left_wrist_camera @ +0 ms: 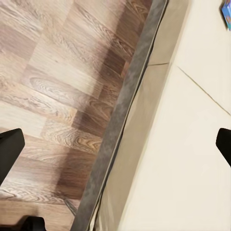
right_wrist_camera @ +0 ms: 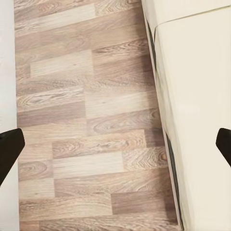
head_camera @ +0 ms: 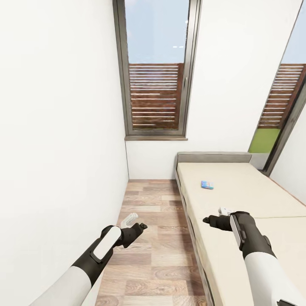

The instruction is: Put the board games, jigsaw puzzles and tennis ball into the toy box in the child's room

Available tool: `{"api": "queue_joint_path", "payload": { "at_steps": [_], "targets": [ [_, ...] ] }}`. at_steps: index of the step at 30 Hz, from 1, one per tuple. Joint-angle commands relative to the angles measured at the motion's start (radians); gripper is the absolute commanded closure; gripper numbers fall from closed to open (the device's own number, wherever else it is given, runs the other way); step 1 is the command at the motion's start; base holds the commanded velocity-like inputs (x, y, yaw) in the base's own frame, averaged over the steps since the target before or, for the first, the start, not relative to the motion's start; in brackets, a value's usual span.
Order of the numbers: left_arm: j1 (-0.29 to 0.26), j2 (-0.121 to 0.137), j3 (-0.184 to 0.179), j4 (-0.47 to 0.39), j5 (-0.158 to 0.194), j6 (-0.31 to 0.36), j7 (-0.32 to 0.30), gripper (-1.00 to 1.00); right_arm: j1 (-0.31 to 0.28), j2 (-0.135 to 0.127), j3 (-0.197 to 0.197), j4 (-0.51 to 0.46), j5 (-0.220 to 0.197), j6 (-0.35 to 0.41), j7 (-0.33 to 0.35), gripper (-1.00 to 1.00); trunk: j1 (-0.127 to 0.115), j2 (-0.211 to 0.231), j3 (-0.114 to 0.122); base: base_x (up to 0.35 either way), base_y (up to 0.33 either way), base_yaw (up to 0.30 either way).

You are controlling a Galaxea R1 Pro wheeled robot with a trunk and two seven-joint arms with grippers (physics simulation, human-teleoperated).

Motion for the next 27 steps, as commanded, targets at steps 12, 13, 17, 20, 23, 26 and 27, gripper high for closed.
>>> {"api": "queue_joint_path", "payload": {
  "at_steps": [12, 13, 17, 20, 23, 26, 27],
  "targets": [
    [-0.001, 0.001, -0.001, -0.002, 0.011, 0.000, 0.009, -1.00, -0.001, 0.000, -0.003, -0.001, 0.010, 0.005, 0.009, -1.00, 0.001, -0.002, -0.002, 0.000, 0.005, 0.000],
    [-0.001, 0.001, -0.002, -0.002, 0.011, 0.000, 0.009, -1.00, -0.001, 0.000, -0.003, -0.001, 0.010, 0.005, 0.009, -1.00, 0.001, -0.002, -0.002, 0.000, 0.002, 0.000],
    [-0.001, 0.001, -0.002, -0.002, 0.011, 0.000, 0.009, -1.00, -0.001, 0.000, -0.003, -0.001, 0.010, 0.005, 0.009, -1.00, 0.001, -0.002, -0.002, 0.012, 0.003, 0.000],
    [-0.001, 0.001, -0.002, -0.002, 0.010, 0.000, 0.009, -1.00, -0.001, 0.000, -0.003, -0.001, 0.010, 0.005, 0.009, -1.00, 0.001, -0.002, -0.002, 0.080, 0.033, 0.000],
    [-0.001, 0.001, -0.002, -0.002, 0.010, -0.001, 0.009, -1.00, -0.001, 0.000, -0.003, -0.001, 0.010, 0.005, 0.009, -1.00, 0.001, -0.002, -0.002, 0.141, 0.067, 0.000],
    [-0.001, 0.001, -0.010, -0.002, 0.010, 0.000, 0.009, -1.00, -0.001, 0.000, -0.003, -0.001, 0.010, 0.005, 0.009, -1.00, 0.001, -0.002, -0.002, 0.205, 0.092, 0.000],
    [-0.001, 0.001, -0.010, -0.002, 0.010, 0.000, 0.009, -1.00, -0.001, 0.000, -0.003, -0.001, 0.010, 0.005, 0.009, -1.00, 0.001, -0.002, -0.002, 0.220, 0.093, 0.000]
  ]
}}
